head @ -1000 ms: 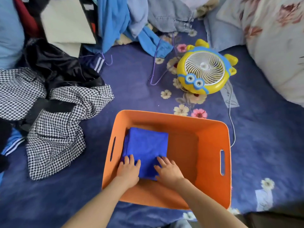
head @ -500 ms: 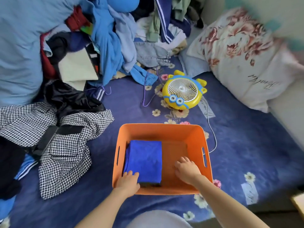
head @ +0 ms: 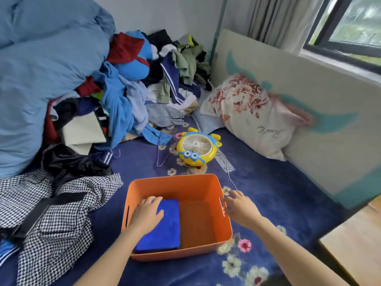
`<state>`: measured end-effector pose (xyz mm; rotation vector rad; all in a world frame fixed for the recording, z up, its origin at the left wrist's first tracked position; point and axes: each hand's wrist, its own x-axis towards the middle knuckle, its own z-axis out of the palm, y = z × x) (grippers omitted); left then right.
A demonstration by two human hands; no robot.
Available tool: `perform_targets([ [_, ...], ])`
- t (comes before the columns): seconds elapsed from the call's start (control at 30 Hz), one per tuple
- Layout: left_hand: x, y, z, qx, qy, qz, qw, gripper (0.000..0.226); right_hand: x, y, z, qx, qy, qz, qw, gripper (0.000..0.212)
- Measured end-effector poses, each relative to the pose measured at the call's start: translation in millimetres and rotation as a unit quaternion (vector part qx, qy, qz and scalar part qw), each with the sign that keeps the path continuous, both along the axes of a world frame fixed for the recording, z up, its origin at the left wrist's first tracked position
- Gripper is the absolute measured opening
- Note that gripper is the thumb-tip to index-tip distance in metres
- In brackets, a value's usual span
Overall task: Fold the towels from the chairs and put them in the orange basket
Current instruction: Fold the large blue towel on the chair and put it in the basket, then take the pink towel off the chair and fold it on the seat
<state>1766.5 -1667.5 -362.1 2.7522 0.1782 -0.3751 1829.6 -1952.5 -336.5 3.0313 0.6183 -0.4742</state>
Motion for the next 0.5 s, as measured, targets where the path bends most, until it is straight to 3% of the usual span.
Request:
perform_targets([
  [0.17, 13.9, -28.0, 21.3, 0.017, -0.064, 0.014, 0.998, 0.049, 14.7, -27.5, 26.5, 0.04, -0.029, 0.026, 0.998, 0.04],
  [0.5, -19.8, -133.4, 18.7, 0.089, -0.057, 0.156, 0.982, 0.049, 50.1, -88.2, 42.3, 0.04, -0.034, 0.181, 0.982, 0.041],
])
